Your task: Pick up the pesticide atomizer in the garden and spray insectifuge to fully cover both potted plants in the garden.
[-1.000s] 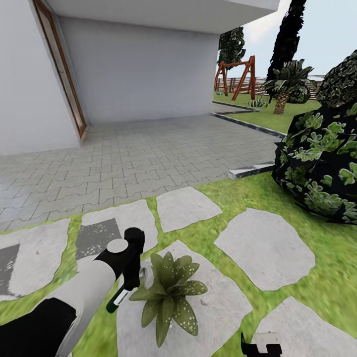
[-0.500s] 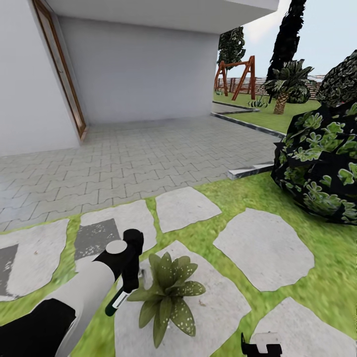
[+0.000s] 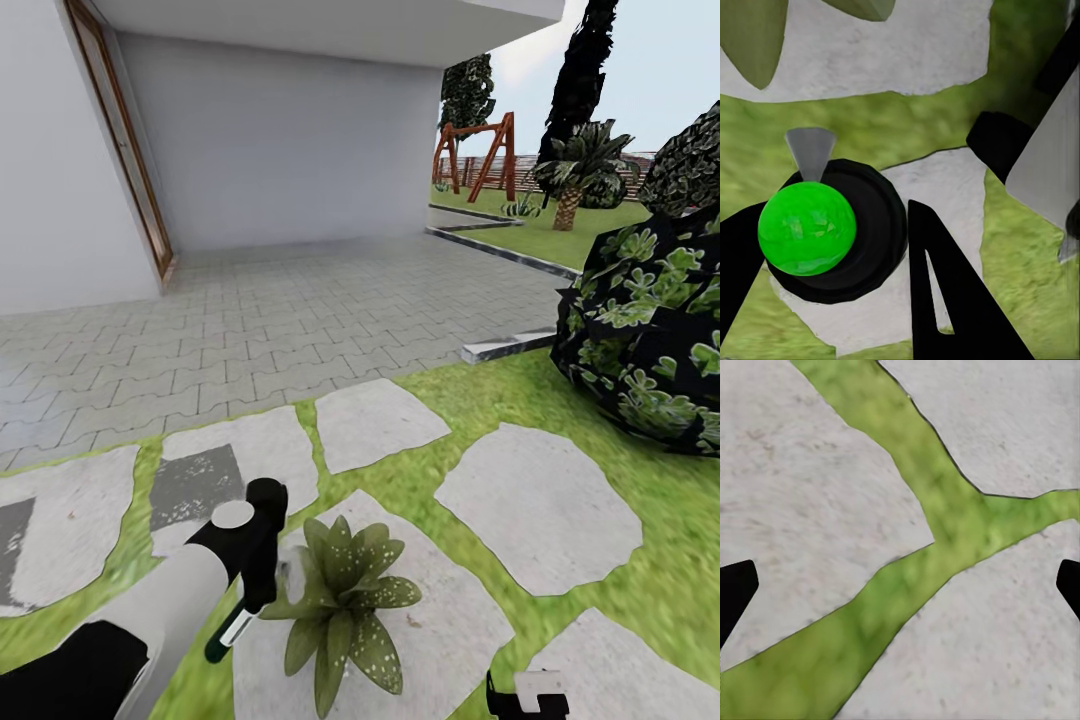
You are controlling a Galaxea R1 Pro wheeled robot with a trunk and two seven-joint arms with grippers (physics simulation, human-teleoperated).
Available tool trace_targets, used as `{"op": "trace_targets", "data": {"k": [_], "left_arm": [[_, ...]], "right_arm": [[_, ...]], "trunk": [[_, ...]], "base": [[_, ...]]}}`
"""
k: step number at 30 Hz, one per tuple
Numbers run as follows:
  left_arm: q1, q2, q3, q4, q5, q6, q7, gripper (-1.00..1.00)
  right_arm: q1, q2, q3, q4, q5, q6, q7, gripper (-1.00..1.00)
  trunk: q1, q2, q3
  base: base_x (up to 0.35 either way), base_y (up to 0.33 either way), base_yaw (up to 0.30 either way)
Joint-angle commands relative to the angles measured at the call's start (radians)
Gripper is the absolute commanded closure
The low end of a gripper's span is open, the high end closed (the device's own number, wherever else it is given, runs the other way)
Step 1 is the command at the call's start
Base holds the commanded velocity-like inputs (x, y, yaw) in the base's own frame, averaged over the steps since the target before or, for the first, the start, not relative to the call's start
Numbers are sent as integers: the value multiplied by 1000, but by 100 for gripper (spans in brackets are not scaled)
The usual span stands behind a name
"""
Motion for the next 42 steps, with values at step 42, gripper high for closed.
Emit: {"op": "trace_targets", "data": {"k": [42], "left_arm": [[20, 14, 60, -7, 2, 10, 97, 100]], "right_arm": [[-1, 3, -4, 1, 10, -1, -4, -100]], "trunk": [[0, 0, -1]], "base": [[52, 74, -52]]}}
